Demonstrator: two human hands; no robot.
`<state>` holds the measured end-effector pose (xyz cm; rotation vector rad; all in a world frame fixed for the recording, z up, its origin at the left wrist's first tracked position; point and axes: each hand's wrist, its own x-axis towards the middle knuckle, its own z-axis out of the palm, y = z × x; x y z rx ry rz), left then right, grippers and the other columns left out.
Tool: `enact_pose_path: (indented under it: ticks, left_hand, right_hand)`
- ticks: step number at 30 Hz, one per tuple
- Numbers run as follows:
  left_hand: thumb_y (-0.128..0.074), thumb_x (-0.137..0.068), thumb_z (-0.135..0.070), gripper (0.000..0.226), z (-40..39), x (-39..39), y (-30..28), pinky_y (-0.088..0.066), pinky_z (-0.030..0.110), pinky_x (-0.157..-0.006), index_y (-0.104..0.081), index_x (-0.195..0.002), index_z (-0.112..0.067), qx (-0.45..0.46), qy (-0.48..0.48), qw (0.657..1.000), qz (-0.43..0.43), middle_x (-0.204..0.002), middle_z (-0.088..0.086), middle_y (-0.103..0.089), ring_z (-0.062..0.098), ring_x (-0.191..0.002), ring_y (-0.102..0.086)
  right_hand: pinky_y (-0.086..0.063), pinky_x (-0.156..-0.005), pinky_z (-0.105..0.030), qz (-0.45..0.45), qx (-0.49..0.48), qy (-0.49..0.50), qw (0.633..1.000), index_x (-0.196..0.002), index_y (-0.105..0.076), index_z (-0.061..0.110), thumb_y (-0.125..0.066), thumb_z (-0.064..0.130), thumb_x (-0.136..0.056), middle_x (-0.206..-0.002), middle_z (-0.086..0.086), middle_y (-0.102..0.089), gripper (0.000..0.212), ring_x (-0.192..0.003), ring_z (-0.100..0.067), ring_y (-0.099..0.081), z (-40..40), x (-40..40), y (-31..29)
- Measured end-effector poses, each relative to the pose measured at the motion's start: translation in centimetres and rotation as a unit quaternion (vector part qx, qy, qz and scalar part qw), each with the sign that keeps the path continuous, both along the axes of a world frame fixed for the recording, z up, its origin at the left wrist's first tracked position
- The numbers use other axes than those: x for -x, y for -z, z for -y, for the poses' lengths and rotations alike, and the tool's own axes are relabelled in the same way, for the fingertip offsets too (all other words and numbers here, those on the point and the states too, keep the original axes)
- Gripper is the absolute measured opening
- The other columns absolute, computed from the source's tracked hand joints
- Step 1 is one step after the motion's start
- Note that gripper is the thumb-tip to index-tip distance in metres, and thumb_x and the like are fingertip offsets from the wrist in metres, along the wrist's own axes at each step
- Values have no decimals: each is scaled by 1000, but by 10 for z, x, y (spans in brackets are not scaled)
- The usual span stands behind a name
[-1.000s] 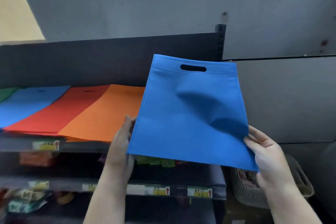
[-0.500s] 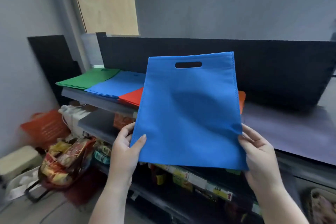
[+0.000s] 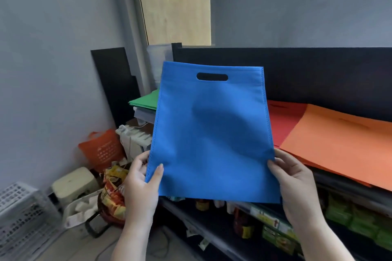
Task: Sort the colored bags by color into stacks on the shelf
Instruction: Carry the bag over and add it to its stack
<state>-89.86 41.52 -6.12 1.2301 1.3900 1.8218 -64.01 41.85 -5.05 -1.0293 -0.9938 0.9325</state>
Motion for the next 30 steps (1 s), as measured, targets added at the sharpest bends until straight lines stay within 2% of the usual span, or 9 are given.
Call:
enact_pose_path:
  ticks: [5, 9, 17, 20, 24, 27, 30]
  left_hand:
    - [-60, -90, -7, 44, -32, 41, 3, -49, 32, -76, -61, -88, -51, 1, -16, 1000, 6, -93, -10, -73, 9, -89, -68]
    - [-59, -91, -8, 41, -65, 66, 2, -51, 37, -79, -60, -88, -49, 1, -24, 1000, 6, -92, -8, -73, 13, -89, -68]
    - [-62, -91, -11, 34, -158, 101, -11, -49, 28, -70, -59, -92, -45, -18, -22, 999, -24, -90, -17, -72, 0, -84, -67]
    - [-60, -91, -8, 34, -203, 107, -21, -49, 16, -66, -58, -94, -43, -35, -2, 998, -45, -91, -18, -72, -2, -85, -66]
    - [-62, -89, -8, 27, -256, 111, -23, -51, 27, -74, -58, -98, -34, -42, 20, 995, -84, -92, -13, -72, 1, -88, -66]
    - [-64, -88, -9, 27, -292, 109, -24, -53, 34, -72, -55, -97, -34, -39, 46, 992, -108, -90, -8, -71, 9, -85, -67]
    - [-66, -86, -10, 28, -327, 103, -26, -52, 24, -62, -53, -92, -35, -44, 75, 984, -154, -83, -9, -69, 5, -77, -67]
  right_hand:
    - [-54, -72, -22, 32, -17, 0, 999, -88, -72, 29, -58, 1, -90, -90, 9, -74, 31, -83, -5, -68, -37, 40, -2]
    - [-51, -71, -13, 65, -48, 13, 997, -86, -70, 25, -60, -4, -88, -86, 12, -74, 31, -79, -1, -66, -73, 64, -2]
    - [-49, -64, -8, 107, -91, 34, 990, -79, -67, 22, -62, -10, -83, -76, 12, -73, 33, -67, 4, -63, -163, 95, -9]
    - [-48, -62, -8, 130, -99, 65, 984, -76, -66, 24, -65, -10, -81, -72, 15, -71, 34, -63, 3, -61, -200, 98, -15]
    - [-49, -64, -13, 172, -96, 115, 974, -76, -65, 26, -68, -5, -80, -72, 16, -70, 32, -63, 1, -59, -236, 96, -19]
    - [-47, -62, -15, 215, -79, 166, 959, -75, -64, 28, -70, -3, -80, -66, 13, -68, 32, -59, 2, -57, -253, 95, -22]
    - [-44, -60, -10, 253, -65, 227, 938, -74, -61, 30, -69, -4, -80, -69, 11, -64, 35, -57, 3, -55, -266, 95, -25]
